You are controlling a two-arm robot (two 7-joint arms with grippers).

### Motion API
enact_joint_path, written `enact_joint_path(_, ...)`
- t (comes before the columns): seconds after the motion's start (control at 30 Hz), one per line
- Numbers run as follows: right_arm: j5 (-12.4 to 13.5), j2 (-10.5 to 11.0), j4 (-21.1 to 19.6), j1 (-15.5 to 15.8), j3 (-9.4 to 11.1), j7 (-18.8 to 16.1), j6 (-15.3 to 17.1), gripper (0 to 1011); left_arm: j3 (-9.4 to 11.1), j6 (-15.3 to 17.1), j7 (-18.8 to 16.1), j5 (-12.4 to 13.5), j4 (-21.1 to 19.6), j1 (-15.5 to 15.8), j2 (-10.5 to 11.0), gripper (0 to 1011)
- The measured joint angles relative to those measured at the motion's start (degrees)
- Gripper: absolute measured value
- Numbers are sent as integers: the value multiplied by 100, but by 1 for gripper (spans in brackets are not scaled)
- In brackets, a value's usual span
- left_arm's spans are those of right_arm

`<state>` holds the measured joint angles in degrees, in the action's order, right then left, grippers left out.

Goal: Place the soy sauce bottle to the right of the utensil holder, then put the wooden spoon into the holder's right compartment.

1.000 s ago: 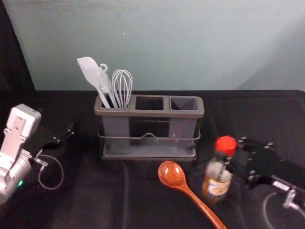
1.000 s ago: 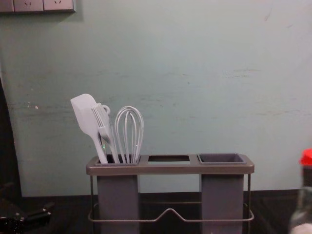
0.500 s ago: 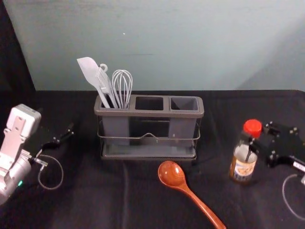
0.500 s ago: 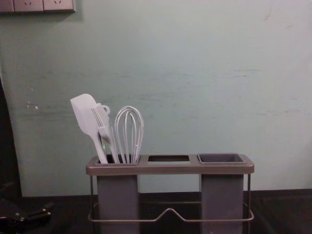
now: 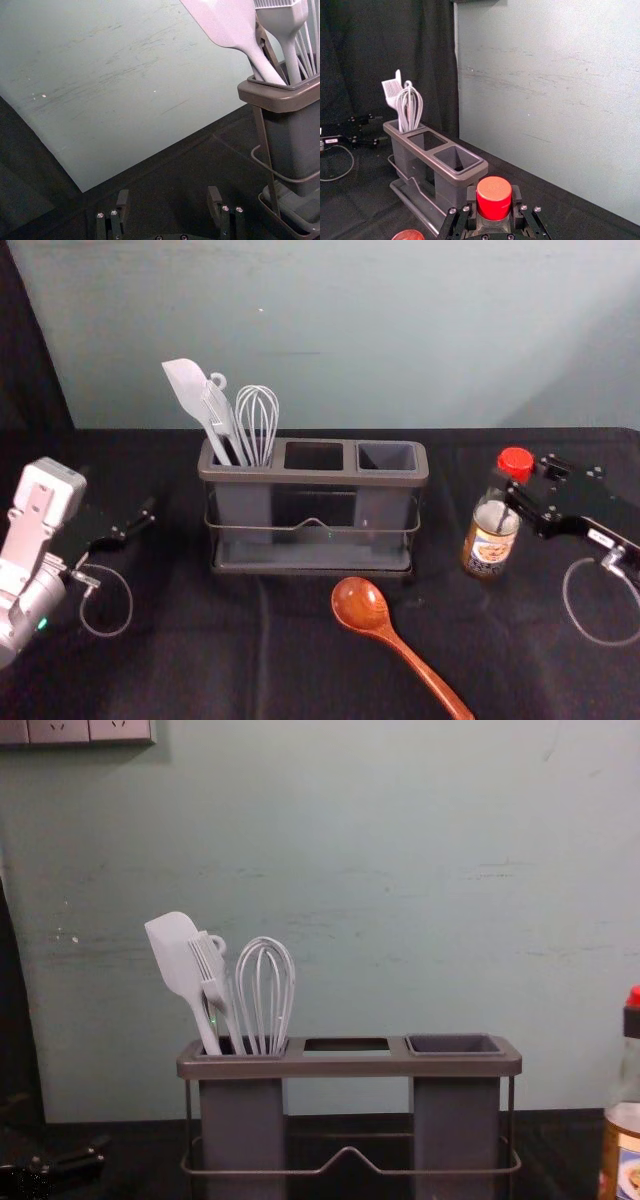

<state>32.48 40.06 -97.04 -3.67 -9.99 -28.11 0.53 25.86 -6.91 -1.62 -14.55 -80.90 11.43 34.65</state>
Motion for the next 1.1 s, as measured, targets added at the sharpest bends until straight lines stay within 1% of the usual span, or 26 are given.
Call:
enact_joint_path(0.03,-8,-39,92,-106,-51,-35,22,387,0,0,0,0,0,0,0,1011)
enact_joint_path(0.13,-32,-98,252,-298,-140,-87,68,387,0,0,0,0,0,0,0,1012)
enact_joint_path(0.17,-32,-98,252,-298,-140,-87,68,387,0,0,0,0,0,0,0,1012)
enact_joint_path(0.23,-31,-166,405,-455,-207,-139,85,387,0,0,0,0,0,0,0,1011)
enact_joint_path(0.33,-28,-210,518,-559,-265,-171,98,387,0,0,0,0,0,0,0,1011)
enact_joint_path(0.43,-49,-284,684,-731,-368,-199,118,387,0,0,0,0,0,0,0,1011)
enact_joint_path(0.47,-49,-284,684,-731,-368,-199,118,387,0,0,0,0,0,0,0,1012)
enact_joint_path(0.53,-78,-347,819,-856,-439,-212,125,387,0,0,0,0,0,0,0,1011)
enact_joint_path(0.87,-174,-479,1175,-1167,-620,-213,202,387,0,0,0,0,0,0,0,1012)
enact_joint_path(1.1,-218,-532,1335,-1286,-701,-220,238,387,0,0,0,0,0,0,0,1011)
